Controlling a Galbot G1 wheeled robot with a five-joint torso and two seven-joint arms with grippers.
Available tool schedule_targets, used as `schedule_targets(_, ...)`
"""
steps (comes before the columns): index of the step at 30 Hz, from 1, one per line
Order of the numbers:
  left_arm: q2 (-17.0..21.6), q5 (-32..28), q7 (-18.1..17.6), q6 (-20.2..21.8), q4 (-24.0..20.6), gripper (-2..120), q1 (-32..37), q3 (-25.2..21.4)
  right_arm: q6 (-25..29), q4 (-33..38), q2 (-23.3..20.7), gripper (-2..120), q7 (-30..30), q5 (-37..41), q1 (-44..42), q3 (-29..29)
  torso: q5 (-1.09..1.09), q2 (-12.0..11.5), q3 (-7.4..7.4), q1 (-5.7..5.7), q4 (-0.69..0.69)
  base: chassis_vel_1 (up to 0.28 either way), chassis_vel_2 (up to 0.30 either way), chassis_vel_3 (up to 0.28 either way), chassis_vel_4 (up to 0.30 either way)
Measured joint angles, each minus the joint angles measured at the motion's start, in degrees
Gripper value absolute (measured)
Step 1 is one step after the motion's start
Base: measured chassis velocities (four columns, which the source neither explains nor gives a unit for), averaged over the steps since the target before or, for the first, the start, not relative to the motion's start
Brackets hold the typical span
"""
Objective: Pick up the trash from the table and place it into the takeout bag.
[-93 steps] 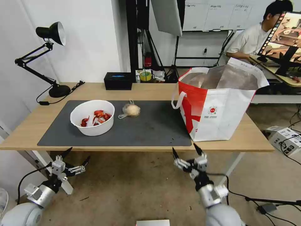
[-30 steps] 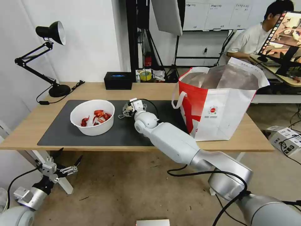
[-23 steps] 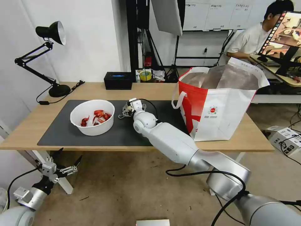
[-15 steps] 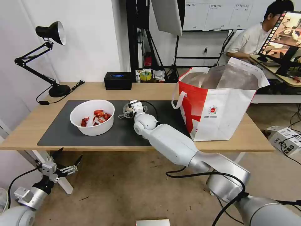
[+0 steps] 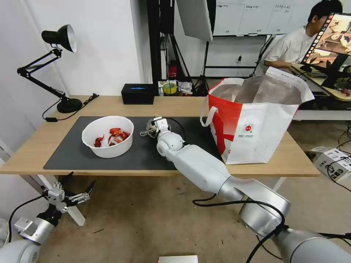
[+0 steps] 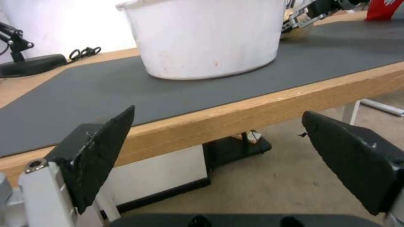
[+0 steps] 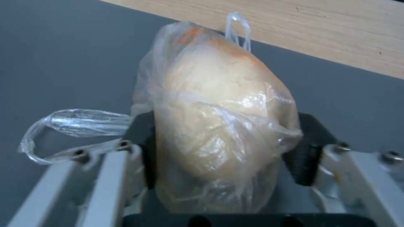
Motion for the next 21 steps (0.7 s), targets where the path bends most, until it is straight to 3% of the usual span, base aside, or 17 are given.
schedule_targets(2,0.1,0.0,0.0,0.0,0.0,100,0.0,0.0,0.0,0.6,-0.3,46,0.5,0.6,-0.2,0.1,0.00,0.0,0.00,0.00,0.00,0.000,0.000,0.000,0.000)
schedule_targets(11,0.0,0.2,0.0,0.0,0.0,100,0.0,0.2,0.3,8.8,-5.4,15,2.5,2.6,-1.6,0.1,0.01,0.0,0.00,0.00,0.00,0.000,0.000,0.000,0.000)
schedule_targets(16,-0.1,0.3,0.0,-0.1,-0.3,100,0.0,0.3,4.3,16.2,-10.1,6,2.6,2.2,-3.4,0.2,0.01,0.0,0.00,0.00,-0.01,0.000,0.000,0.000,0.000)
schedule_targets(21,0.0,0.3,0.0,-0.1,-0.7,100,0.2,0.1,9.3,24.9,-14.2,6,2.4,-1.4,-6.0,1.6,0.01,0.0,0.00,0.00,-0.01,0.000,0.000,0.000,0.000)
